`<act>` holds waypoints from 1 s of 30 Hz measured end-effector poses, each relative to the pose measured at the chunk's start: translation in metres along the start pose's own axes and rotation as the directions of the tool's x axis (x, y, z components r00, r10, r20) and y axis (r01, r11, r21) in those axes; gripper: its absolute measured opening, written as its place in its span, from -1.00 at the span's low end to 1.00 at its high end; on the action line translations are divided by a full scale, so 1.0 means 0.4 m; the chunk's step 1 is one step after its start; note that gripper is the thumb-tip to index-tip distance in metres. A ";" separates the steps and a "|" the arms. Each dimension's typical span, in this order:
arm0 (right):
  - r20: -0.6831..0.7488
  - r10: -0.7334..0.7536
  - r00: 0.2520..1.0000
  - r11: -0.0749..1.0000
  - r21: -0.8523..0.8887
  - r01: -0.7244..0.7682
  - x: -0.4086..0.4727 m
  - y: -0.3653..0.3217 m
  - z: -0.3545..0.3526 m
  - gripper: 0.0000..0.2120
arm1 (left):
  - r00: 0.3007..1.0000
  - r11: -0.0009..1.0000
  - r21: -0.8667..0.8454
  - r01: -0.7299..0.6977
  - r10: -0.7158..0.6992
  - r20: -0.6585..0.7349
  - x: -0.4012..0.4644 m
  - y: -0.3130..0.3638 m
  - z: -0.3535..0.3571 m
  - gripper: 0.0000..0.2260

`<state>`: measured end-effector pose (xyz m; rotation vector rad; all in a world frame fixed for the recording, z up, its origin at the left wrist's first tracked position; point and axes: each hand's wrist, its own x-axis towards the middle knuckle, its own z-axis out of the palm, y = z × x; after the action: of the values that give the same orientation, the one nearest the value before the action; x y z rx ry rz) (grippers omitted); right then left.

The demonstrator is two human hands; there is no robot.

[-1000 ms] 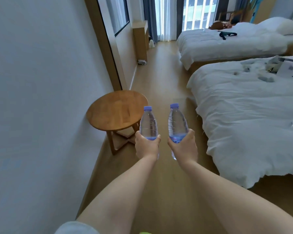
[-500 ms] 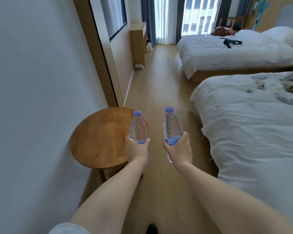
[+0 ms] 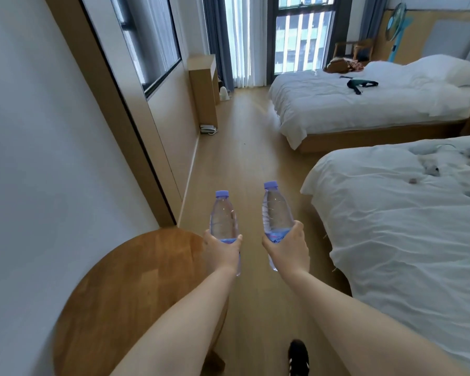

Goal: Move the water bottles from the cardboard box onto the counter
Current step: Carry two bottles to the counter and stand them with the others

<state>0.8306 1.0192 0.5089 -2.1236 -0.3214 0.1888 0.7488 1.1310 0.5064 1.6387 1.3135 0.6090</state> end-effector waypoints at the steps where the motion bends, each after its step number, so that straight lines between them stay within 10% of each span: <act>1: -0.001 -0.001 1.000 1.000 0.006 0.001 0.068 -0.008 0.011 -0.36 | 1.000 1.000 -0.004 -0.002 0.002 0.004 0.045 0.026 0.038 -0.37; 30: 0.102 -0.025 0.995 0.998 -0.046 0.030 1.710 -0.501 0.623 -0.38 | 0.993 0.996 -0.022 0.087 -0.088 -0.082 1.630 0.703 0.633 -0.39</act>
<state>1.3876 1.5284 0.5361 -2.1598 -0.4180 0.2755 1.2934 1.6519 0.5324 1.5462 1.4276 0.6400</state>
